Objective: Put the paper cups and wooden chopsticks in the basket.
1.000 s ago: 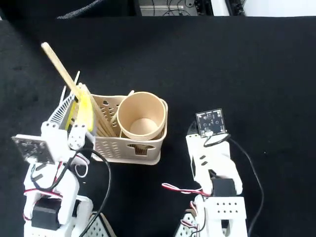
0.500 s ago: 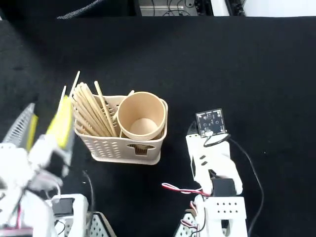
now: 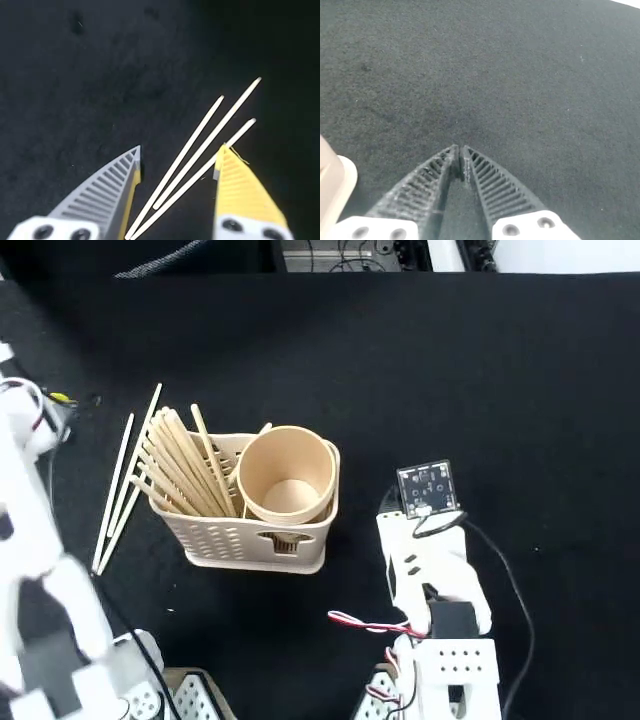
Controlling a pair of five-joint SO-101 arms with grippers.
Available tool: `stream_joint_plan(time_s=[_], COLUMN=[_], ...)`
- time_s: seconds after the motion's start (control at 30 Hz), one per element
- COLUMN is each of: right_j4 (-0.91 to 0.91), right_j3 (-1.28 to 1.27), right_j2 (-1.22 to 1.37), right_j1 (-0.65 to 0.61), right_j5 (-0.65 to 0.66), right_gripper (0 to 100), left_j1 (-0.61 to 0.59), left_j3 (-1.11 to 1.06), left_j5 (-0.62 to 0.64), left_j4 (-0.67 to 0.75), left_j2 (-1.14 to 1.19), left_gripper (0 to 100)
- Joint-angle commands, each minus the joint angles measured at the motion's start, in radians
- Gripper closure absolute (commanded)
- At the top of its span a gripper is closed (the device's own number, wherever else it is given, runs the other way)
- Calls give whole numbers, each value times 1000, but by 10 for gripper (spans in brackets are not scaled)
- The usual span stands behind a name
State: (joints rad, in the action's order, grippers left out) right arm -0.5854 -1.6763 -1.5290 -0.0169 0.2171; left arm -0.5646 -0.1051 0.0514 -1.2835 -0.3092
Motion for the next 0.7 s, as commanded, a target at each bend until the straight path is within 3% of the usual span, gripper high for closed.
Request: stream_joint_plan(time_s=[0.0, 0.33, 0.67], right_j4=[-5, -5, -5], right_j3=[53, 53, 53], right_j2=[-10, -10, -10], right_j1=[0, 0, 0], right_j5=[0, 0, 0], right_gripper=[985, 985, 985], left_j1=[-7, 147, 179], left_j3=[163, 446, 691], left_j5=[-100, -267, -270], left_j4=[-3, -133, -137], left_j2=[325, 790, 1120], left_gripper=[762, 762, 763])
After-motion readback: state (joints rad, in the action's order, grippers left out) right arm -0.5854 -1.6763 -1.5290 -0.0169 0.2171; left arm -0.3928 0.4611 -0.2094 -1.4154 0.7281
